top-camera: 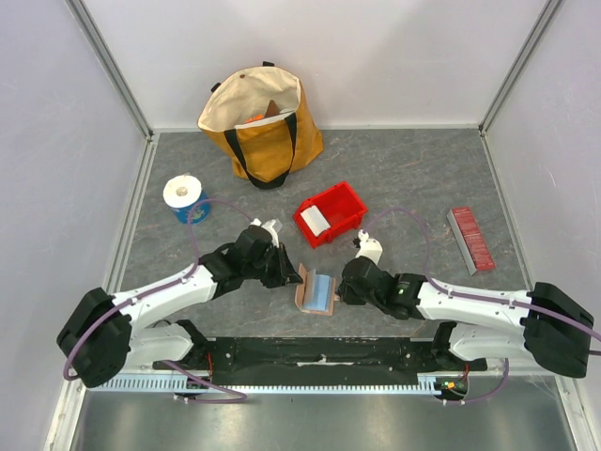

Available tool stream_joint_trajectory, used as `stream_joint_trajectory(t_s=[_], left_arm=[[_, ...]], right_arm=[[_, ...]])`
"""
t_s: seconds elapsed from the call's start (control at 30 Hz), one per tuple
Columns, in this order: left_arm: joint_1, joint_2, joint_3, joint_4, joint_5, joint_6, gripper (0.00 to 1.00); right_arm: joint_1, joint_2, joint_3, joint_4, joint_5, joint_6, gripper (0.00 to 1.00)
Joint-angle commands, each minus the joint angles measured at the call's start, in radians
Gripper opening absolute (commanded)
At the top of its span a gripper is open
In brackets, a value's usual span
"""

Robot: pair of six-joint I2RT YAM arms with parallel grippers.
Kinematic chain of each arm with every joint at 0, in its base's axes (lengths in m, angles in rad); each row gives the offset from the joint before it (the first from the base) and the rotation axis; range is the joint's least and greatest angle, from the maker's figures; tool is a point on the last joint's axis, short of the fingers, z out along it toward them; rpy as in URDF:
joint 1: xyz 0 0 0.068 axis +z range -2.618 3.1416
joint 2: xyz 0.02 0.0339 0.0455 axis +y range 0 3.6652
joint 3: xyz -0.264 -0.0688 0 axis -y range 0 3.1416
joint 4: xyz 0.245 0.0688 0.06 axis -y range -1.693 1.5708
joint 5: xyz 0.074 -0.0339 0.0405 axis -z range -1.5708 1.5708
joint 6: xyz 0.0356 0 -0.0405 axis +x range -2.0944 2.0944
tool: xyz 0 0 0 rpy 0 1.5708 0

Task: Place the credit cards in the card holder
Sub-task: Close the card holder at the center of the board.

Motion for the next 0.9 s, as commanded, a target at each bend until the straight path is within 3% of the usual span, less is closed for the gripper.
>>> stream_joint_trajectory(t_s=[0.0, 0.27, 0.57, 0.77, 0.87], left_arm=[[-0.053, 0.053, 0.069, 0.013, 0.044, 0.064, 0.22], [-0.146, 0.174, 0.139, 0.023, 0.037, 0.069, 0.34], [-0.206, 0.301, 0.124, 0.13, 0.033, -0.004, 0.4], [-0.222, 0.372, 0.054, 0.285, 0.024, -0.093, 0.36], [-0.229, 0.387, 0.031, 0.306, 0.008, -0.11, 0.27]], right_arm=[[0.001, -0.032, -0.022, 0.049, 0.028, 0.038, 0.0], [0.001, -0.058, -0.048, 0.058, 0.042, 0.061, 0.0], [0.002, -0.119, -0.068, 0.048, 0.082, 0.069, 0.0], [0.001, -0.116, -0.064, 0.051, 0.074, 0.06, 0.0], [0.001, -0.101, -0.056, 0.066, 0.057, 0.04, 0.0]])
